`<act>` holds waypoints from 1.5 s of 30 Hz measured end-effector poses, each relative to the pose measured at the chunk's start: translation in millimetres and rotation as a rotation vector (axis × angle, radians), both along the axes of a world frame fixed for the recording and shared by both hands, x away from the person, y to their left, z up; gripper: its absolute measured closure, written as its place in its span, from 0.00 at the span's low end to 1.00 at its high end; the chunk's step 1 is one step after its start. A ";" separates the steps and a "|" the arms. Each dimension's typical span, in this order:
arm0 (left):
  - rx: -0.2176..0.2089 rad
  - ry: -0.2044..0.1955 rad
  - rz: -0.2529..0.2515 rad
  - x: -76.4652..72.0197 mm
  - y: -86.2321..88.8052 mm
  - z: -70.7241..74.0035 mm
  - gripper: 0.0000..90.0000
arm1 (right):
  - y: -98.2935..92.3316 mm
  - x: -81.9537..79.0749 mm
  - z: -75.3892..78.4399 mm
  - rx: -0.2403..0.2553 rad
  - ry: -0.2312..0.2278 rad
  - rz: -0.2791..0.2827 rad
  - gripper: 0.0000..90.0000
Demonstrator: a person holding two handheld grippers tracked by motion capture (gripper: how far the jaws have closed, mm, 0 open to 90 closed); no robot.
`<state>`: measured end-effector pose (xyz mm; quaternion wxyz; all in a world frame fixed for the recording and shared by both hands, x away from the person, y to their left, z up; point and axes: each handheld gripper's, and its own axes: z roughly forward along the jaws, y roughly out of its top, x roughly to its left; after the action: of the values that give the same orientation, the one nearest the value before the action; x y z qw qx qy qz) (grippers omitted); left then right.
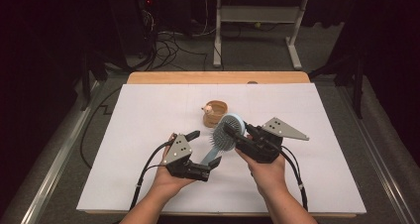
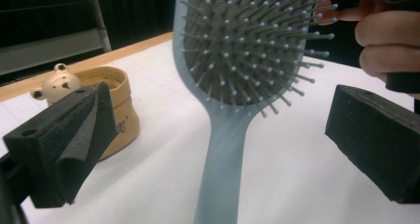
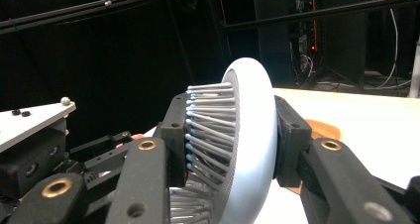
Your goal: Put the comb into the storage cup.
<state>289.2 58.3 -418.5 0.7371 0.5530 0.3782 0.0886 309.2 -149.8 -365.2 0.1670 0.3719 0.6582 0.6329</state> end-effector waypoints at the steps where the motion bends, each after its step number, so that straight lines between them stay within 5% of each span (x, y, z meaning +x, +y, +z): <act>1: 0.000 0.000 -0.001 -0.1 1.6 -0.2 0.00 | -0.7 0.2 0.2 0.000 -0.001 -0.001 0.67; 9: 0.000 -0.025 0.001 -0.9 11.0 -1.5 0.00 | -7.2 1.0 1.8 -0.006 -0.015 -0.020 0.67; 45: -0.005 -0.033 0.173 8.3 92.1 -24.6 0.01 | -43.7 -1.4 2.4 -0.049 -0.075 -0.091 0.67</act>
<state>297.5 150.4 -443.1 0.7342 0.5149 0.4124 0.1603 307.8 -193.6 -362.8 0.2293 0.3732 0.6492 0.6218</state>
